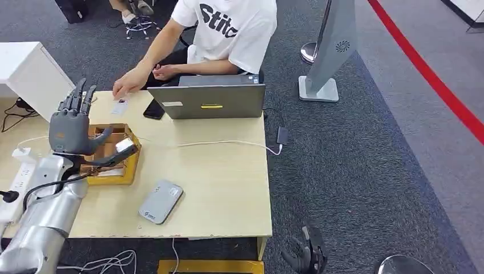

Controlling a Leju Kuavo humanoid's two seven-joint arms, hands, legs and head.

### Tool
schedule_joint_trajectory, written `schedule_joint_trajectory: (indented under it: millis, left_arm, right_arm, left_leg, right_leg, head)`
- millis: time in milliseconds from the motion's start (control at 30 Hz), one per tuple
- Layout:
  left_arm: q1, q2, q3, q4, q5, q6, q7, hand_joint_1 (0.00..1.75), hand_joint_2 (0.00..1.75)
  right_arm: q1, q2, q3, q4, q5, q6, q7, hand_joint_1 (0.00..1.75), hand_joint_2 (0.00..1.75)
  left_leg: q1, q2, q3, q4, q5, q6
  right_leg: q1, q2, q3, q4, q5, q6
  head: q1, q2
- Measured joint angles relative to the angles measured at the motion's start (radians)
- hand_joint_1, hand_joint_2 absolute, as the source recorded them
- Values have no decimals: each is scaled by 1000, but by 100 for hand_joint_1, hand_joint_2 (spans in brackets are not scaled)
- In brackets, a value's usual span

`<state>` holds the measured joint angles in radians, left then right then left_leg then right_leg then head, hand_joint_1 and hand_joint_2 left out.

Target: Pass the card to the sensor for recognition and then transmit it.

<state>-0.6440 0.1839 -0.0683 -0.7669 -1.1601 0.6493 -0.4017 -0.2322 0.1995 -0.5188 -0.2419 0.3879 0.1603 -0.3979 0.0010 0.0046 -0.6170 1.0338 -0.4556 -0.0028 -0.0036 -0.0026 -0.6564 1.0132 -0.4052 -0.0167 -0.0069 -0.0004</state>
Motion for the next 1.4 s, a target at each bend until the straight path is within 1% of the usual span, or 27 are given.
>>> schedule_joint_trajectory:
  millis: [67,167,233,267,300,333,367,400,433,533,667,733,900,1233,1400]
  left_arm:
    - [76,16,-1,-75,-23,10,-5,0,175]
    - [211,41,-8,-185,-96,34,29,0,175]
    - [283,59,-10,-239,-207,40,79,0,175]
    - [328,78,-10,-275,-293,40,122,0,175]
    - [362,97,-10,-295,-341,40,156,0,175]
    - [399,126,-13,-324,-382,40,216,0,175]
    - [422,150,-14,-339,-390,40,244,0,175]
    - [438,171,-13,-349,-395,40,259,0,175]
    - [452,191,-10,-358,-399,40,258,0,175]
    - [486,229,17,-371,-403,40,258,0,175]
    - [503,258,43,-378,-404,40,258,0,175]
    - [506,264,50,-379,-404,40,262,0,175]
    - [505,265,85,-378,-403,40,238,0,175]
    - [499,262,112,-372,-403,40,234,0,175]
    - [450,237,134,-305,-403,40,204,0,175]
  right_arm:
    - [6,-1,-7,0,-22,18,-13,0,175]
    - [23,-5,-19,0,-34,29,-30,0,175]
    - [29,-6,-24,0,-40,29,-35,0,175]
    - [32,-8,-27,0,-45,33,-36,0,175]
    - [35,-9,-27,0,-48,37,-39,0,175]
    - [38,-12,-28,0,-48,38,-40,0,175]
    - [41,-12,-28,0,-48,38,-40,0,175]
    - [44,-14,-28,0,-48,37,-40,0,175]
    - [45,-15,-28,0,-48,39,-40,0,175]
    - [45,-15,-28,0,-48,41,-43,0,175]
    - [46,-16,-29,0,-45,30,-43,0,175]
    - [46,-16,-29,0,-47,37,-42,0,175]
    - [47,-16,-28,0,-48,48,-43,0,175]
    - [47,-16,-28,0,-48,51,-43,0,175]
    - [45,-16,-26,0,-45,50,-35,0,175]
  left_leg:
    - [0,2,1,0,-1,0]
    - [0,3,1,0,-2,1]
    - [0,3,0,0,-3,0]
    - [0,3,0,0,-3,0]
    - [0,3,0,-1,-3,0]
    - [0,4,0,0,-4,-1]
    - [0,4,0,0,-4,-1]
    - [0,3,0,-1,-4,-1]
    - [0,2,-1,-1,-4,-1]
    - [1,1,0,-1,-3,-1]
    - [1,1,-1,-1,-3,-2]
    - [1,1,-1,-1,-3,-1]
    - [1,1,-1,0,-3,-1]
    - [1,1,-1,0,-4,-1]
    - [1,1,0,0,-3,-1]
  right_leg:
    - [0,2,0,0,0,0]
    - [0,3,0,0,-2,1]
    - [0,3,0,0,-3,1]
    - [0,3,0,0,-3,1]
    - [0,3,-1,0,-4,0]
    - [0,5,-2,0,-4,0]
    - [0,5,-2,0,-4,0]
    - [0,4,-2,0,-4,0]
    - [0,3,-2,0,-5,2]
    - [0,2,-1,0,-5,1]
    - [0,2,-1,0,-5,1]
    - [0,2,-1,0,-5,1]
    - [0,2,-1,0,-5,1]
    - [0,2,-1,0,-5,1]
    - [0,1,-1,0,-5,1]
  head:
    - [-1,0]
    - [0,0]
    - [0,0]
    - [0,0]
    - [0,0]
    - [0,0]
    - [0,0]
    - [0,0]
    - [0,0]
    - [0,0]
    - [0,0]
    - [0,0]
    - [0,0]
    - [0,0]
    - [0,0]
